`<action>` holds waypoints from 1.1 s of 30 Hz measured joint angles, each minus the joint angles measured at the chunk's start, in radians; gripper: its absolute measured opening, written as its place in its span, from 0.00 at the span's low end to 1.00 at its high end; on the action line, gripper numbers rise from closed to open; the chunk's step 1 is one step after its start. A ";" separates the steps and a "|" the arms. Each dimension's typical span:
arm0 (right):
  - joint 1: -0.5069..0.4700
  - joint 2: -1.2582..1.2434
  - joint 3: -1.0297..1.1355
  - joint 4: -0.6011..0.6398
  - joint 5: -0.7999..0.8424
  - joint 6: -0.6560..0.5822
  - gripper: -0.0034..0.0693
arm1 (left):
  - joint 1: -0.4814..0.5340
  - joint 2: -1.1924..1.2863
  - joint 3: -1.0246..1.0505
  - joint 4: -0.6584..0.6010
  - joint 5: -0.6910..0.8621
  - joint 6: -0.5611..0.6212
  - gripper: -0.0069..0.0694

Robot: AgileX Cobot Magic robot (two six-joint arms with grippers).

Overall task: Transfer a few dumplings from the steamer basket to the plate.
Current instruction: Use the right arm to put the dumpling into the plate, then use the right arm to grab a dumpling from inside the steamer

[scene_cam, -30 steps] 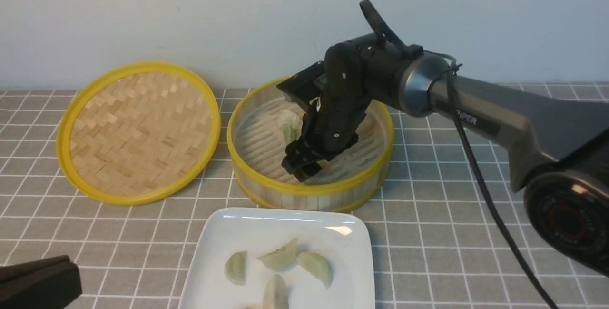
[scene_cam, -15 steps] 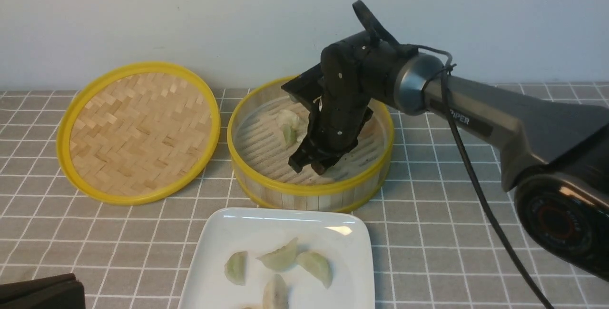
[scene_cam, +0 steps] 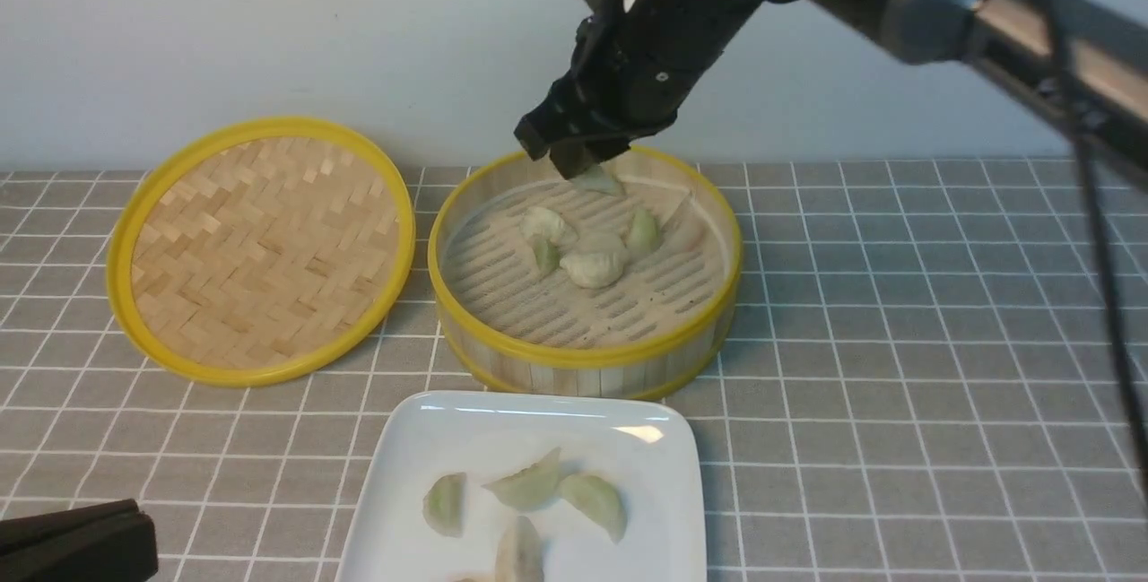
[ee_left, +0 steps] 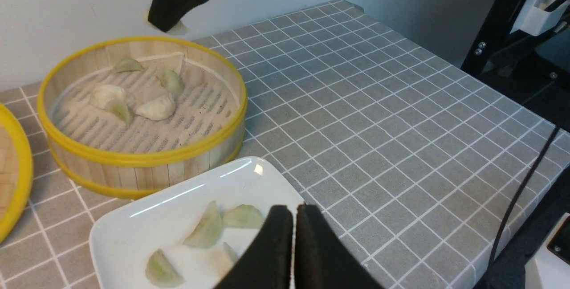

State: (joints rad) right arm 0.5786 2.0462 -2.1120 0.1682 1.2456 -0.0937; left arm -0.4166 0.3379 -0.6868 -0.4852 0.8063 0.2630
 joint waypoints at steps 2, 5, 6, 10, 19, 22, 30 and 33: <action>0.004 -0.101 0.121 0.041 0.001 -0.013 0.25 | 0.000 0.000 0.001 0.000 -0.002 0.009 0.08; 0.015 -0.181 0.239 0.080 0.001 -0.019 0.25 | 0.000 0.000 0.002 0.001 -0.016 0.019 0.08; 0.022 -0.200 0.292 0.096 0.002 -0.019 0.25 | 0.000 0.000 0.002 0.002 -0.025 0.022 0.08; 0.068 -0.232 0.460 0.119 0.003 -0.022 0.25 | 0.000 0.000 0.002 0.005 -0.045 0.025 0.08; 0.167 -0.148 0.626 0.128 -0.072 -0.024 0.29 | 0.000 0.000 0.002 0.009 -0.056 0.026 0.08; 0.172 -0.084 0.626 0.139 -0.111 -0.023 0.43 | 0.000 0.000 0.002 0.009 -0.056 0.026 0.08; 0.172 -0.063 0.576 0.119 -0.119 -0.023 0.67 | 0.000 0.000 0.002 0.009 -0.056 0.026 0.08; 0.164 -0.063 0.484 0.040 -0.125 -0.013 0.68 | 0.000 0.000 0.002 0.010 -0.056 0.026 0.08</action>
State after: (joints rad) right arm 0.7425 1.9827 -1.6280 0.2086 1.1210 -0.1067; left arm -0.4166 0.3379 -0.6850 -0.4749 0.7501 0.2889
